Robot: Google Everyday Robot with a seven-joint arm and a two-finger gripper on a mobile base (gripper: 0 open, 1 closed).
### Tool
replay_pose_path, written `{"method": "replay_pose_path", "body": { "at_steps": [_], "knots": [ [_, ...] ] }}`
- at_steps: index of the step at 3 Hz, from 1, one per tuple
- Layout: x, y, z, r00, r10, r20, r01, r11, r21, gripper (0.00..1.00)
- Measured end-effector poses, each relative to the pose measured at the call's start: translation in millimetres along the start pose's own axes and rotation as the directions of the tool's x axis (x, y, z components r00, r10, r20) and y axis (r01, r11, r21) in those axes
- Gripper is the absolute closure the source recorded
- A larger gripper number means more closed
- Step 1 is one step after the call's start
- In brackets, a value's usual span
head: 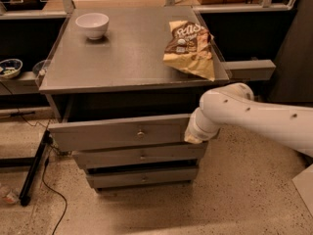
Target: Close top drawer
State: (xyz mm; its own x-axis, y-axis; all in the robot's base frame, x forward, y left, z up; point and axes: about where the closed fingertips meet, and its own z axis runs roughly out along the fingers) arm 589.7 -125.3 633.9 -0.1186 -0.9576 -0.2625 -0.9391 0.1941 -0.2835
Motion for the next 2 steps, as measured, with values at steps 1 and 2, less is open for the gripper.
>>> {"method": "replay_pose_path", "body": {
  "at_steps": [1, 2],
  "knots": [
    [-4.4, -26.0, 10.2, 1.000, -0.004, -0.006, 0.004, 0.9994, 0.035, 1.00],
    [-6.0, -29.6, 10.8, 1.000, -0.008, -0.006, 0.008, 0.9991, 0.042, 1.00]
  ]
}}
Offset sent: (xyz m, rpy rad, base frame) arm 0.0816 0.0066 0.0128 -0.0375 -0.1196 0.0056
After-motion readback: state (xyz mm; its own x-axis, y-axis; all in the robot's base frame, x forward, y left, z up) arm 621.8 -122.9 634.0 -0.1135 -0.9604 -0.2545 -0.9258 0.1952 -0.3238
